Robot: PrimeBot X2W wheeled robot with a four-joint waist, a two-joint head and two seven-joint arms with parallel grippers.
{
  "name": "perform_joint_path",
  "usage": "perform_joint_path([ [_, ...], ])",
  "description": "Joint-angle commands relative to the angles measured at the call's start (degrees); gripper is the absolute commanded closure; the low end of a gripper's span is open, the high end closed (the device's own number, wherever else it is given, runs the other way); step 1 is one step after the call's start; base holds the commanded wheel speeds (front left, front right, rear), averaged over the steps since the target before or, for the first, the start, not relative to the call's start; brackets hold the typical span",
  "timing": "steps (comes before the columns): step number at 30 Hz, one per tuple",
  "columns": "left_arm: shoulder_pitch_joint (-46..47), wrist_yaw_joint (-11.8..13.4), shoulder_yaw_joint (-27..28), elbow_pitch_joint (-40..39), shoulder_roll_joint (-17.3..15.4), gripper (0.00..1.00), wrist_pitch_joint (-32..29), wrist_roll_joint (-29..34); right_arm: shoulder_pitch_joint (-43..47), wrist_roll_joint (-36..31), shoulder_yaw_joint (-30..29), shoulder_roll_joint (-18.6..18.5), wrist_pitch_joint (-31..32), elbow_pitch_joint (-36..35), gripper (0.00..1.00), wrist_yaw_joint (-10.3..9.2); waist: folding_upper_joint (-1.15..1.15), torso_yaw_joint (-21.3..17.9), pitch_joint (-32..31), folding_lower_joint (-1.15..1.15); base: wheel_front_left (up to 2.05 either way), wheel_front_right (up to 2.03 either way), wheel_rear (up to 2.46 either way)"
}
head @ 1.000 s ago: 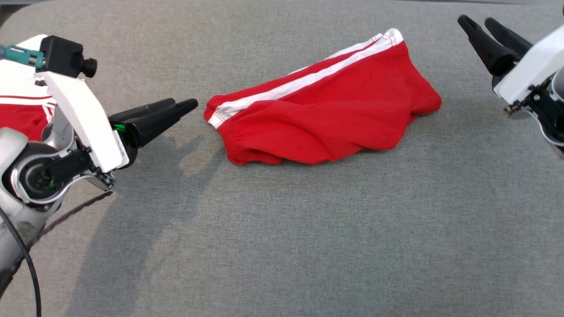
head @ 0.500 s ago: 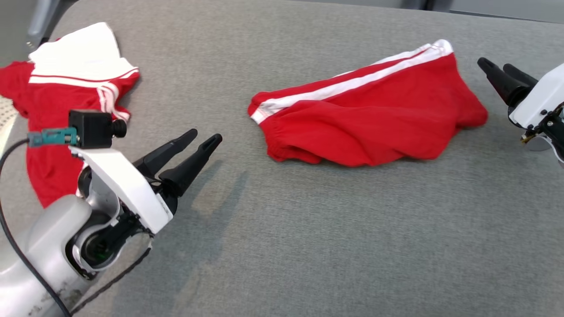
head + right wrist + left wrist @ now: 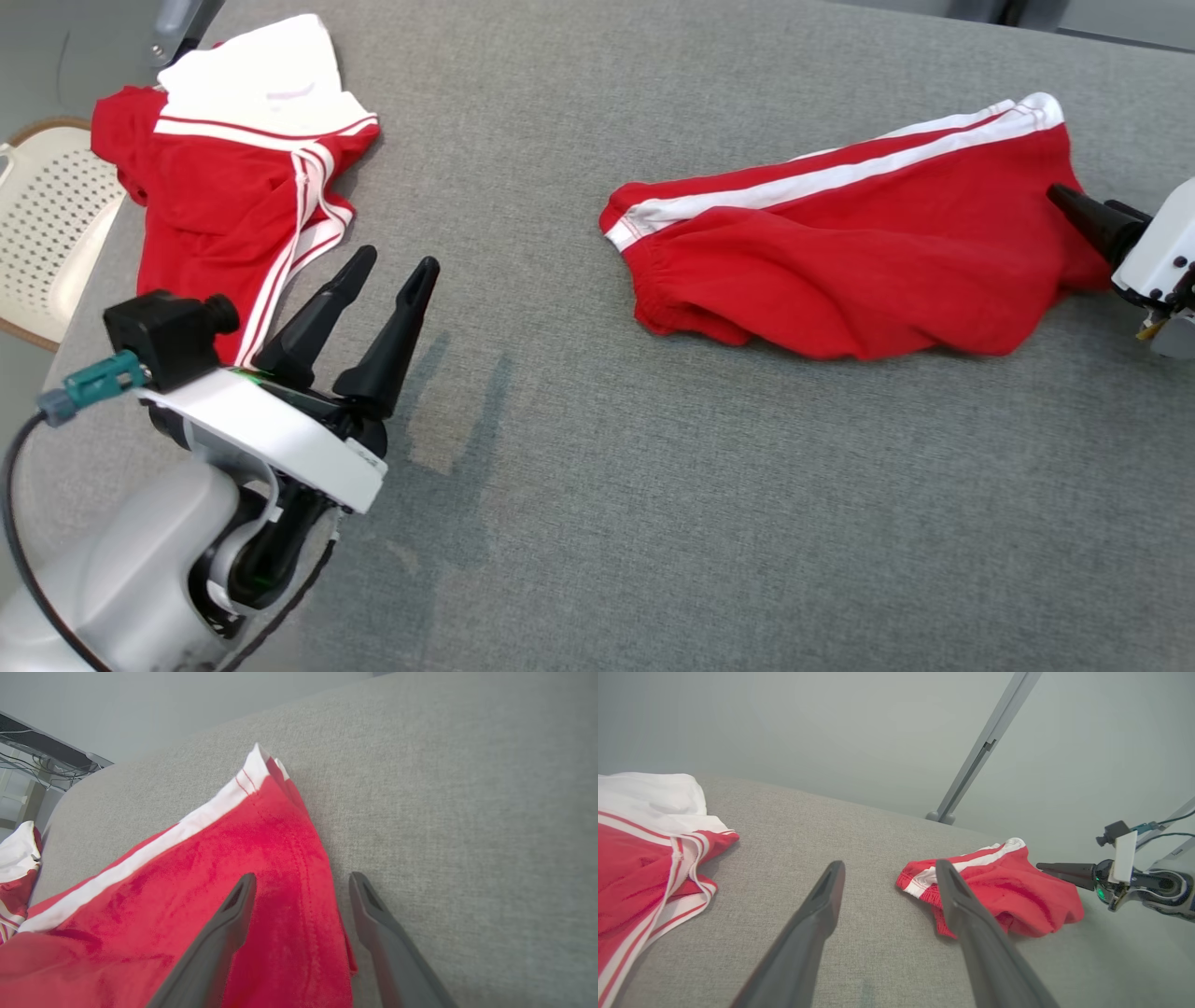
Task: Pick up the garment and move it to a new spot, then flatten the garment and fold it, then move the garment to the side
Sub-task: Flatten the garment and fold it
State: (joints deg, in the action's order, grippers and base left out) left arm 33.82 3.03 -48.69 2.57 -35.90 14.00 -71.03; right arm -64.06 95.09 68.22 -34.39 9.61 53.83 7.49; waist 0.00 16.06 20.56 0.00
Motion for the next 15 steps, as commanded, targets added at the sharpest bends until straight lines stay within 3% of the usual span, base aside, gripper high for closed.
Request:
perform_joint_path([
  [1,-0.93,1.03,0.68,-0.26,0.58,0.00,0.59,1.74,0.23,0.56,-0.19,0.09,0.70,0.89,0.00,0.02,0.00,0.65,0.33,0.00,0.00,0.00,0.00],
  [4,-2.94,3.38,3.61,-0.78,2.85,0.00,1.23,6.06,0.31,0.78,-0.32,0.64,2.12,2.27,0.00,0.02,0.00,1.45,0.61,0.00,0.00,0.00,0.00],
  [7,-6.48,4.37,10.21,-1.70,7.16,0.00,1.21,12.06,0.55,1.25,-0.61,1.08,3.38,2.99,0.00,0.02,0.00,1.98,0.84,0.00,0.00,0.00,0.00],
  [10,-10.71,4.09,15.57,-1.61,11.35,0.00,1.23,19.38,0.80,1.47,-0.82,1.59,4.40,3.11,0.00,0.02,0.00,2.19,1.02,0.00,0.00,0.00,0.00],
  [15,-15.96,1.35,22.05,0.32,18.32,0.00,1.26,27.72,1.45,1.36,-1.17,1.68,5.30,3.28,0.00,0.02,0.00,2.42,0.95,0.00,0.00,0.00,0.00],
])
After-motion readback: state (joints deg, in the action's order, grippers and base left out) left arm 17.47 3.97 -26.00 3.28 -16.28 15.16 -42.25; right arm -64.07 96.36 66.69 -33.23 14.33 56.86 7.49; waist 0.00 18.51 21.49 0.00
